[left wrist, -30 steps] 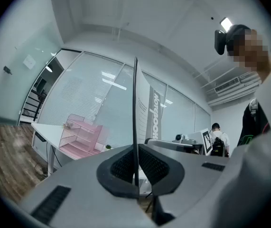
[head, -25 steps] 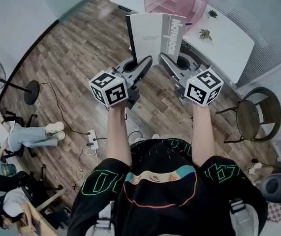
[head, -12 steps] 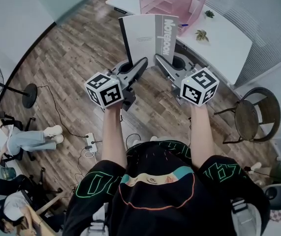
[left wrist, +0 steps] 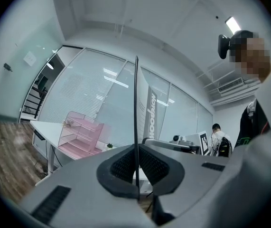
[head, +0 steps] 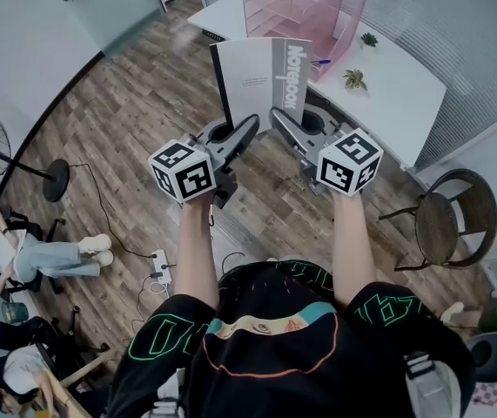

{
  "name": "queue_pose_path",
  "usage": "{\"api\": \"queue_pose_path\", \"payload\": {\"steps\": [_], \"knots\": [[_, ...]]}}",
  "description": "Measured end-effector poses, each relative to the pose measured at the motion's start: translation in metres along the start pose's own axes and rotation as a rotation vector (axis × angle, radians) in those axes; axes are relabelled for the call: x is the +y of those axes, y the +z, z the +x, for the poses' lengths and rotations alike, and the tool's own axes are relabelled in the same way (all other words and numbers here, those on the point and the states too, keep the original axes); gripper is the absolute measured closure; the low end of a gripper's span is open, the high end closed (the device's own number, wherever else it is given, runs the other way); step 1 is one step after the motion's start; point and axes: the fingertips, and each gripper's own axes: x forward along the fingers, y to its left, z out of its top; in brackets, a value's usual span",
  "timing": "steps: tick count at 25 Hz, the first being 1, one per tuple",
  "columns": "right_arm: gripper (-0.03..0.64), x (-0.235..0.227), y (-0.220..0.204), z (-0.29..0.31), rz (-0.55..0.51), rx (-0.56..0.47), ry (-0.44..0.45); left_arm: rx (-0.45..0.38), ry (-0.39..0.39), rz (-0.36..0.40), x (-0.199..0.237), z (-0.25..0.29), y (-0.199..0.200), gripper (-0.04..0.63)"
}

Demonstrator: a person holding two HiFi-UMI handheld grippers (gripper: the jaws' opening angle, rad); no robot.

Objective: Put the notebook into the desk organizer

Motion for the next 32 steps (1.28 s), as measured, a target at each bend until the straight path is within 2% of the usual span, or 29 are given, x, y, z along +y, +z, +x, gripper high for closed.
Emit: {"api": "queue_pose_path", "payload": {"steps": [5, 9, 15, 21, 25, 29, 32], "knots": [[0.586, 0.006, -0.014, 0.024, 0.022, 0.011, 0.042, 0.014, 0.053, -0.013, 0.022, -0.017, -0.002, 0.589], [0.586, -0.008, -0.031, 0.041, 0.029, 0.038, 0.045, 0.007, 0.05, -0.05, 0.048, -0.014, -0.013, 0.588], [0.586, -0.07, -0.046, 0.075, 0.029, 0.06, -0.034, 0.018, -0.033, -0.102, 0.111, 0.027, -0.015, 0.588], [0.584, -0.131, -0.049, 0.152, 0.039, 0.063, -0.085, 0.01, -0.083, -0.15, 0.205, 0.052, 0.008, 0.588], [0.581, -0.163, -0.048, 0.205, 0.033, 0.106, -0.125, 0.019, -0.114, -0.197, 0.265, 0.062, 0.028, 0.588], [0.571, -0.187, -0.035, 0.237, 0.015, 0.101, -0.164, 0.014, -0.163, -0.201, 0.299, 0.074, 0.051, 0.588], [0.557, -0.21, -0.037, 0.235, 0.022, 0.116, -0.207, 0.037, -0.204, -0.21, 0.309, 0.094, 0.049, 0.588]]}}
